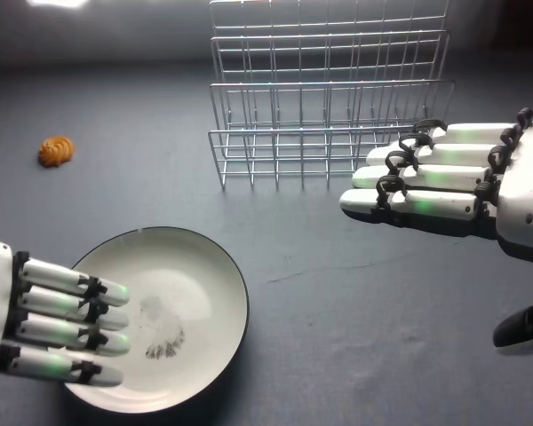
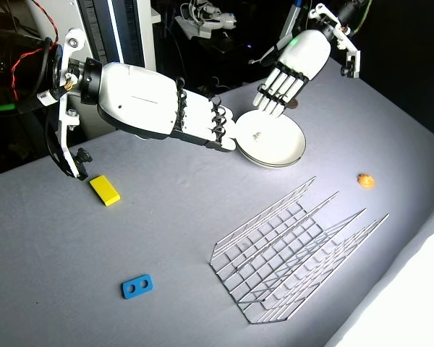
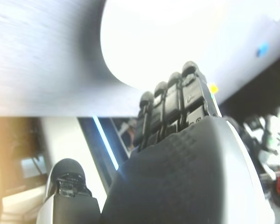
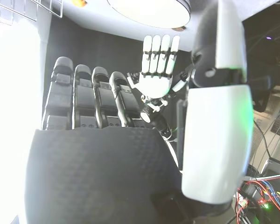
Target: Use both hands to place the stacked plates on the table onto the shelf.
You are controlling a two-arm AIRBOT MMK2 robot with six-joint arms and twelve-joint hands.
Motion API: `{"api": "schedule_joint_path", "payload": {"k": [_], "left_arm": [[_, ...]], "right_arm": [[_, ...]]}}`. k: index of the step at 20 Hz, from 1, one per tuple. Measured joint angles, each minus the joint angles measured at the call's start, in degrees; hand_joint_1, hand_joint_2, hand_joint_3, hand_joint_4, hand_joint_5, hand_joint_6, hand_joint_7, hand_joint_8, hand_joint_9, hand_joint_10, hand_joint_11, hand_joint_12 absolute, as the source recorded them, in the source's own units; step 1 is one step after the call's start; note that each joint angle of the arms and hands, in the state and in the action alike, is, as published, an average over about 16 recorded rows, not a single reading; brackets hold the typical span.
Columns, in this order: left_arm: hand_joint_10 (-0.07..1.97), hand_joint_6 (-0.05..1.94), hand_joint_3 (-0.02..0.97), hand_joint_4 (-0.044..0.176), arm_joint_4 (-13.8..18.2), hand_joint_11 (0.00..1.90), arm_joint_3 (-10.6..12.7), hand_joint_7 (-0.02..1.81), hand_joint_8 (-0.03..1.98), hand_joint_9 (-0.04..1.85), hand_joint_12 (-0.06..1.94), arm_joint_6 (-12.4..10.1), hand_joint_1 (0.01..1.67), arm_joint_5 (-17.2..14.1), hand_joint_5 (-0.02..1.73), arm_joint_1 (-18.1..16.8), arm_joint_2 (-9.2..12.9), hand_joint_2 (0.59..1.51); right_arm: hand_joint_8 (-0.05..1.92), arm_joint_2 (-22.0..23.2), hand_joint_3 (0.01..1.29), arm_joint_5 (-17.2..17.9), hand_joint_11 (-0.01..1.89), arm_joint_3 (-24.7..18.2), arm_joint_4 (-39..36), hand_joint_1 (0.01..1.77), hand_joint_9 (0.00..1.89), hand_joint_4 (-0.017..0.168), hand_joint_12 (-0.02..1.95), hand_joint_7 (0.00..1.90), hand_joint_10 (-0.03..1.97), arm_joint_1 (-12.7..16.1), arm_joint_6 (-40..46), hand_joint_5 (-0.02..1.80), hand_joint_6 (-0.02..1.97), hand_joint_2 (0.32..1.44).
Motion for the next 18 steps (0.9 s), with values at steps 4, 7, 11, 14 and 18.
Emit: {"api": "schedule_joint_path", "payload": {"k": [4,7,11,14,18], "left_arm": [[0.01,0.02,0.0,0.005,0.64,0.02,0.32,0.04,0.02,0.02,0.01,-0.84,0.02,3.0,0.04,1.78,-0.58,1.051],[0.01,0.02,0.0,0.005,1.22,0.02,0.45,0.04,0.02,0.03,0.01,-1.72,0.02,5.22,0.04,2.51,-1.04,1.05],[0.01,0.02,0.0,0.005,1.92,0.02,0.26,0.04,0.02,0.02,0.01,-3.54,0.02,8.39,0.04,3.17,-1.39,1.05],[0.01,0.02,0.0,0.005,2.26,0.02,0.07,0.03,0.02,0.02,0.01,-4.95,0.02,10.78,0.03,3.81,-1.42,1.049],[0.01,0.02,-0.001,0.004,2.27,0.02,-0.21,0.03,0.02,0.02,0.01,-6.38,0.02,13.57,0.03,4.67,-1.39,1.051]], "right_arm": [[0.01,-0.03,0.02,0.1,0.03,0.0,-0.06,1.09,0.02,0.001,0.38,0.02,0.0,-0.01,-0.22,0.02,0.02,0.86],[0.01,-0.04,0.02,0.16,0.02,0.0,-0.07,1.09,0.02,0.001,0.43,0.02,0.0,-0.01,-0.45,0.02,0.02,0.86],[0.01,-0.04,0.02,0.24,0.01,0.0,-0.11,1.09,0.02,0.002,0.43,0.02,0.0,-0.01,-0.76,0.02,0.02,0.86],[0.01,-0.04,0.02,0.27,0.01,0.0,-0.12,1.09,0.02,0.002,0.35,0.02,0.0,-0.01,-0.94,0.02,0.02,0.86],[0.01,-0.05,0.02,0.29,0.01,0.0,-0.14,1.09,0.02,0.003,0.24,0.02,0.0,-0.01,-1.16,0.02,0.02,0.85]]}}
